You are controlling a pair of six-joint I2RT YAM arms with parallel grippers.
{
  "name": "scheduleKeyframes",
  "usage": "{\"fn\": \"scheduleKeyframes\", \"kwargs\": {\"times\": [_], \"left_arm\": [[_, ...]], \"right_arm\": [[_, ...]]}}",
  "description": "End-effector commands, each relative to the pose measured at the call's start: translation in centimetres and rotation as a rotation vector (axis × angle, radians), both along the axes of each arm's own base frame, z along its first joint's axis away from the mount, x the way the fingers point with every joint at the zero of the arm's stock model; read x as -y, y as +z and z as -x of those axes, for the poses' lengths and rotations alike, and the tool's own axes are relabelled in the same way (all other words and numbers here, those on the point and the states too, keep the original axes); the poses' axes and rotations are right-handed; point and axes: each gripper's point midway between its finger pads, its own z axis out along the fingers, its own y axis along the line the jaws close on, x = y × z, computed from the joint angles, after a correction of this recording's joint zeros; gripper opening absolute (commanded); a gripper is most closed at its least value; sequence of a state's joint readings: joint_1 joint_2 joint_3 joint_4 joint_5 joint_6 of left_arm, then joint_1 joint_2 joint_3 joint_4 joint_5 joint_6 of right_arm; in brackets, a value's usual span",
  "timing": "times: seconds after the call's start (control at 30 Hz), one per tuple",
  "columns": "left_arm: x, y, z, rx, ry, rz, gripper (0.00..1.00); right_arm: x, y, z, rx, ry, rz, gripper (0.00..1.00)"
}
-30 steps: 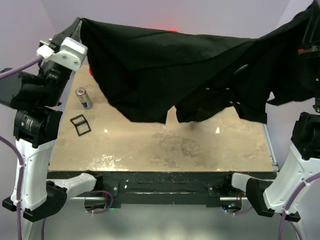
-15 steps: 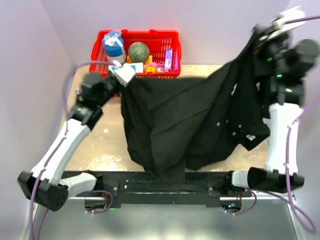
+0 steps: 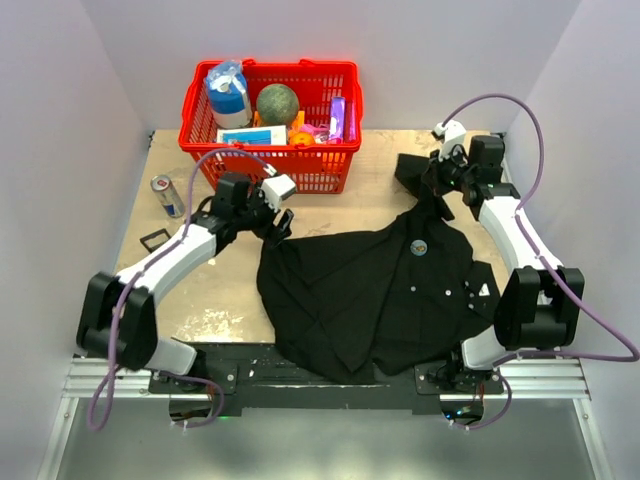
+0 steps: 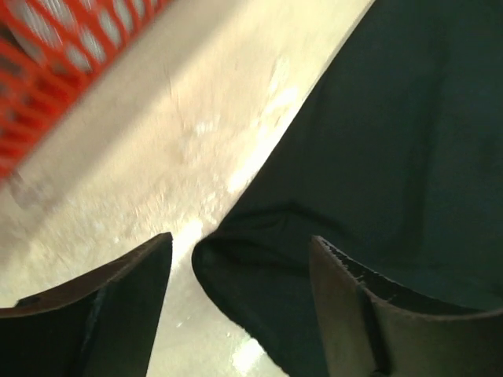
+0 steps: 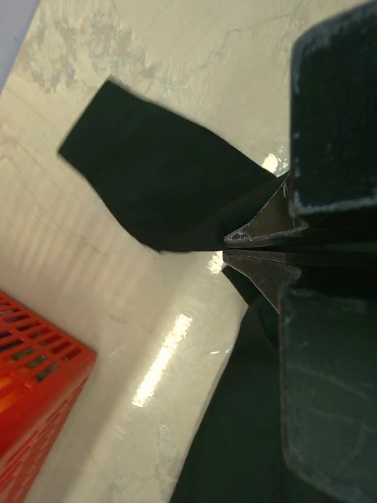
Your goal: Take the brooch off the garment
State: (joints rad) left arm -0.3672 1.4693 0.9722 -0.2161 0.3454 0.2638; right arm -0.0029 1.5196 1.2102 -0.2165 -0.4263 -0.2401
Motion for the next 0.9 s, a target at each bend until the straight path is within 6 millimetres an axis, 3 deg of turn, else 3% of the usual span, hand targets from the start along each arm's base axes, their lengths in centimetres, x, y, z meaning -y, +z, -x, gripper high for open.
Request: {"fn": "scheduleKeyframes", "kwargs": {"times": [0.0,0.1,0.13,0.23,0.5,0.63,0.87], "left_arm": [[3.9,7.2,3.0,0.230,-0.232,0.188,0.78],[5.9,3.9,6.4,0.133,-0.395,0.142,0.71],[6.4,1.7,7.4,0.058,-0.426,0.121,0.70],[7.2,-1.1,7.5,-0.010,-0.441,0.083,0.67],[8.9,-4.0,6.1,0.004,-0.460,0.015,0.66],[9.6,-6.4,6.9,-0.097,-0.505,0.010,0.65],[9.9,-8.1,7.6,-0.156,-0.551,0.003,0.64]], "right_arm": [[0.9,4.3,-1.2,0.142,-0.056,0.001,0.00],[0.9,4.1,-1.0,0.138,-0.060,-0.002,0.00],[0.8,4.0,-0.9,0.135,-0.058,-0.005,0.00],[0.8,4.1,-0.9,0.134,-0.060,-0.010,0.00],[0.9,4.1,-1.1,0.140,-0.070,-0.013,0.00],[1.1,4.2,-0.9,0.145,-0.084,-0.010,0.00],[1.4,4.0,-0.7,0.144,-0.091,0.003,0.00]]}}
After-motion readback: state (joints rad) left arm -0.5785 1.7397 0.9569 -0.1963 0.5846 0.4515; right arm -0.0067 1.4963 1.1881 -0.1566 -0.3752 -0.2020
